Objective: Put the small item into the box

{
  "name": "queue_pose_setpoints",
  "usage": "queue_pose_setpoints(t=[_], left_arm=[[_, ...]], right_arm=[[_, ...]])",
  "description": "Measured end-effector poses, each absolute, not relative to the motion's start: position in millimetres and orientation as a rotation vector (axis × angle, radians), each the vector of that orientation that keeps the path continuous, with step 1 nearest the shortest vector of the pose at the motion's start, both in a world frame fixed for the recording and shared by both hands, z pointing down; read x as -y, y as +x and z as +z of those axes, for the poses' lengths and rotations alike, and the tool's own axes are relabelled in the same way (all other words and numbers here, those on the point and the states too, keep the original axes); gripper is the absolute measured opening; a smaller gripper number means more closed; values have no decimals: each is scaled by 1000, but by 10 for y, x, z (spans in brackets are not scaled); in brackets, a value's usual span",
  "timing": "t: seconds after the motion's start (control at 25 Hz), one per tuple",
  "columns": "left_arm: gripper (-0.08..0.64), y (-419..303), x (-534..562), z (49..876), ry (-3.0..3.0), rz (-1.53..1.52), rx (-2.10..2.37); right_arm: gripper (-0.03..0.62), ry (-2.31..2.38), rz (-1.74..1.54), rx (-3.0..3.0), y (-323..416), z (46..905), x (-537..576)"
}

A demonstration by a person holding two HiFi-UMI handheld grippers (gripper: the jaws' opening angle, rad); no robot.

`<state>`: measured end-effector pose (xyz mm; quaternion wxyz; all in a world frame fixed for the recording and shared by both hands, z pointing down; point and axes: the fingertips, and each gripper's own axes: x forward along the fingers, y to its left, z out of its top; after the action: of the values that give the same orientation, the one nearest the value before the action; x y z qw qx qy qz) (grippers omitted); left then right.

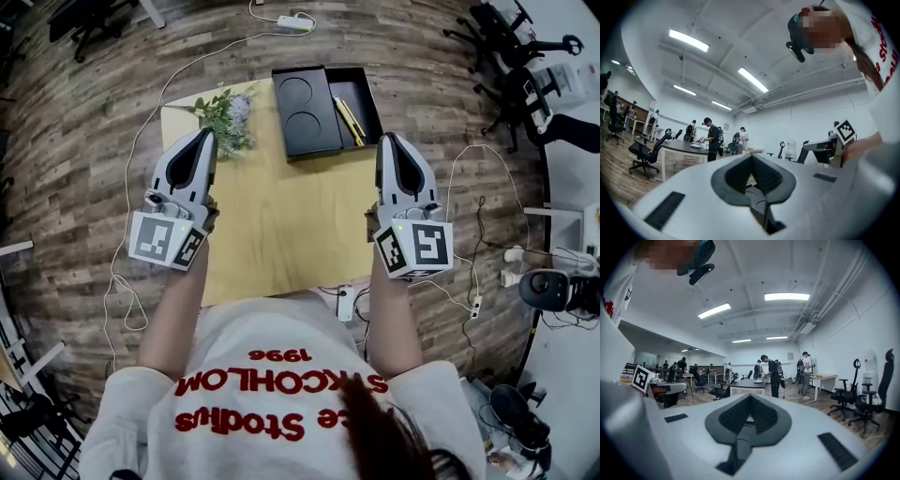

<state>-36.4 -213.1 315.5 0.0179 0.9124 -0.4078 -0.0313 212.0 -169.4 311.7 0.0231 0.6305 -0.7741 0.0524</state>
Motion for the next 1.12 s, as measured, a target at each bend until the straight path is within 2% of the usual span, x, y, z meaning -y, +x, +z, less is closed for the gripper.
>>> queue_pose_setpoints(t=[0.8, 1.12], left_arm=[[8, -736, 1718, 3024, 2823, -132, 1314], [8, -831, 1633, 2889, 2840, -167, 1331]], right_arm=[[5, 1961, -31, 2443, 1617, 2780, 1046], [5, 1971, 3, 2479, 1521, 2745, 1011]])
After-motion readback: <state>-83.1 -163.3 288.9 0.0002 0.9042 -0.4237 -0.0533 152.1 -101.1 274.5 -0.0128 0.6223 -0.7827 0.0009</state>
